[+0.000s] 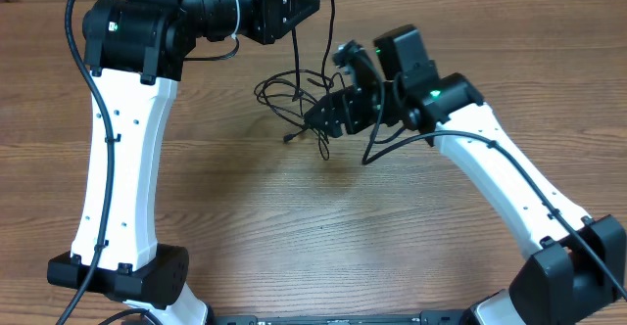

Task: Untangle cables

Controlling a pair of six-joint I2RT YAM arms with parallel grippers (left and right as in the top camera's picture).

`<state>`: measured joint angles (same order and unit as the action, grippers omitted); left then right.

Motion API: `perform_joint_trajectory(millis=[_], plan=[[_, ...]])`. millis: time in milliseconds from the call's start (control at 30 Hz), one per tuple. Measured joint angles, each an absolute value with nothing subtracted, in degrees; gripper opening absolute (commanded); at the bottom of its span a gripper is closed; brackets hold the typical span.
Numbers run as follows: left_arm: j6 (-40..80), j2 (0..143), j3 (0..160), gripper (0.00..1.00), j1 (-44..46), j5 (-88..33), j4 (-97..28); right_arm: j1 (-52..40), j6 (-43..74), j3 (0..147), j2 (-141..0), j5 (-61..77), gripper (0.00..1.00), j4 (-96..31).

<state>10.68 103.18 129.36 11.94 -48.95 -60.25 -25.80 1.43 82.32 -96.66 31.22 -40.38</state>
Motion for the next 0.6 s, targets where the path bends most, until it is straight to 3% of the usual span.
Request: perform_joint_trajectory(millis=[100, 200, 267, 333, 600], plan=[[11.51, 103.18, 129.36, 0.04, 11.94, -49.12, -59.88, -26.70, -0.86, 82.32, -98.76, 29.10, 0.73, -35.31], [12.43, 103.18, 129.36, 0.04, 11.81, -49.28, -59.29, -26.70, -1.98, 82.32, -102.02, 27.46, 0.61, -30.24], [13.65, 103.18, 129.36, 0.04, 11.35, -49.36, -58.28, -26.65, -2.33, 82.32, -103.88, 26.76, 0.36, -28.14], [15.00, 103.18, 129.36, 0.04, 10.72, -49.56, -57.08, -26.65, -2.90, 82.32, -105.25, 26.30, 0.04, -27.83], [20.49, 103.18, 129.73, 0.04, -0.54, -49.78, -52.58, -23.94, 0.62, 82.32, -105.67, 26.15, 0.04, -36.14]])
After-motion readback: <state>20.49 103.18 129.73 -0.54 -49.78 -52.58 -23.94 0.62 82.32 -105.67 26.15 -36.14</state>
